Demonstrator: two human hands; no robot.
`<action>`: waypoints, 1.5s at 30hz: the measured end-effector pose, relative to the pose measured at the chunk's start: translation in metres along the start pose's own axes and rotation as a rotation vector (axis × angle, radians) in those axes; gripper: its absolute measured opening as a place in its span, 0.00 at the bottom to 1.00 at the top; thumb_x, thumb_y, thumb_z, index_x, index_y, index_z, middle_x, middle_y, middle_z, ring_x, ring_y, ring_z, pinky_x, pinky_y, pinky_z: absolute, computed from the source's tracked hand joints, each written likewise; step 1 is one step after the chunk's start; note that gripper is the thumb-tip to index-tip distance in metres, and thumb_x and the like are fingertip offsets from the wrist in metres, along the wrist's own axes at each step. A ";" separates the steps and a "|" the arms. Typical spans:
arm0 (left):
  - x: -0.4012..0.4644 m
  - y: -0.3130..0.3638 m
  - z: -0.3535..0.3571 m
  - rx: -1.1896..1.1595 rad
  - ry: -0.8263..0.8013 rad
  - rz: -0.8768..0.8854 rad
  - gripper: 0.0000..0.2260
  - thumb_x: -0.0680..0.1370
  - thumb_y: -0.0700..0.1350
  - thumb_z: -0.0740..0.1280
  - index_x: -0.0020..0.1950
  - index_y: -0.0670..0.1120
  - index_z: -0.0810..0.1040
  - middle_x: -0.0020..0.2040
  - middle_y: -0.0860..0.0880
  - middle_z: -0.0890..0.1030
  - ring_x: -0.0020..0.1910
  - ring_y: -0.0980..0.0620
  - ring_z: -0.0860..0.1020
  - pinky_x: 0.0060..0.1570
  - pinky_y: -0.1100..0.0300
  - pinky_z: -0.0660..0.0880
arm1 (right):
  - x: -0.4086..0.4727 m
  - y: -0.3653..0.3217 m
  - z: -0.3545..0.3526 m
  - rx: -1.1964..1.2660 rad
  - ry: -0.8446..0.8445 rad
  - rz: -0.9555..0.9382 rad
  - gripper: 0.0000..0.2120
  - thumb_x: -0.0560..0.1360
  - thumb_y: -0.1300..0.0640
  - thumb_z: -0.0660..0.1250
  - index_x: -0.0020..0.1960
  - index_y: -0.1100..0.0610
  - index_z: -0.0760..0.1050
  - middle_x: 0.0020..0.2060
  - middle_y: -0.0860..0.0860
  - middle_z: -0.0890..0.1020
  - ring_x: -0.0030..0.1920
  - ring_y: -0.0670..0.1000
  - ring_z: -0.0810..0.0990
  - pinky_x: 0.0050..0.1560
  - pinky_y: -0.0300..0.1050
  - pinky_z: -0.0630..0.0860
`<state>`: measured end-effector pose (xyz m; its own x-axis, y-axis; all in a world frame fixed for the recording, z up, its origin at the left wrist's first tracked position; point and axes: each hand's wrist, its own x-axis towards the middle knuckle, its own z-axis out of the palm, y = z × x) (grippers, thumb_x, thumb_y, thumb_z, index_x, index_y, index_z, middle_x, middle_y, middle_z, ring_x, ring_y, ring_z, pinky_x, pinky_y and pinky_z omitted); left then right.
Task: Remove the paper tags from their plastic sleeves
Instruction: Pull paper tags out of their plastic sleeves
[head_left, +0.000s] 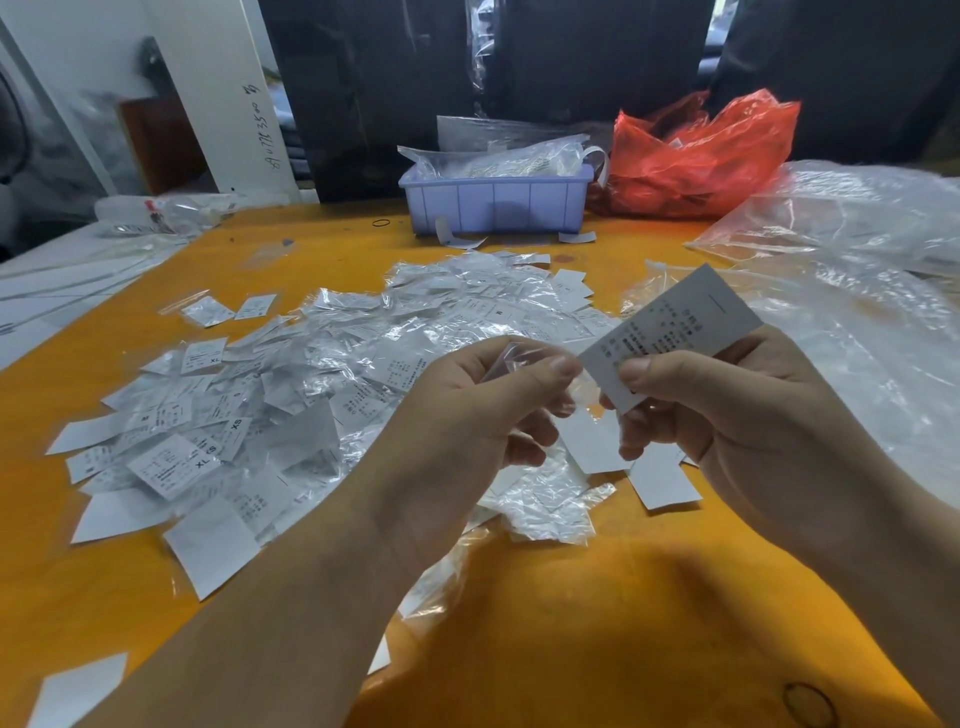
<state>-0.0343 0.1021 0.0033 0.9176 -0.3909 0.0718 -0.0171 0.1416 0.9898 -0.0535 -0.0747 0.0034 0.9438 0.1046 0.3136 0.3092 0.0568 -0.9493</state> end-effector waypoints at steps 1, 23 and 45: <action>0.000 0.000 0.000 -0.020 -0.002 -0.003 0.08 0.67 0.49 0.71 0.43 0.47 0.84 0.34 0.50 0.79 0.30 0.55 0.76 0.32 0.64 0.75 | 0.000 0.000 0.000 -0.009 -0.002 0.003 0.08 0.67 0.59 0.67 0.40 0.50 0.84 0.34 0.51 0.81 0.31 0.52 0.78 0.32 0.42 0.78; -0.001 0.000 -0.001 0.010 0.022 0.010 0.06 0.69 0.48 0.71 0.40 0.46 0.80 0.32 0.50 0.78 0.29 0.54 0.74 0.32 0.63 0.74 | -0.003 -0.006 -0.001 -0.101 0.002 -0.052 0.12 0.65 0.63 0.65 0.41 0.51 0.83 0.37 0.54 0.84 0.35 0.55 0.82 0.33 0.44 0.80; -0.003 0.002 -0.002 0.016 0.005 0.031 0.04 0.70 0.46 0.75 0.41 0.49 0.82 0.40 0.51 0.82 0.36 0.55 0.78 0.36 0.63 0.76 | -0.003 -0.003 0.003 -0.108 -0.008 -0.043 0.07 0.66 0.62 0.69 0.43 0.57 0.84 0.33 0.53 0.83 0.32 0.51 0.81 0.32 0.41 0.79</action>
<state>-0.0363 0.1048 0.0049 0.9186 -0.3821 0.1014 -0.0516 0.1385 0.9890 -0.0578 -0.0726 0.0058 0.9284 0.1125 0.3541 0.3608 -0.0455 -0.9315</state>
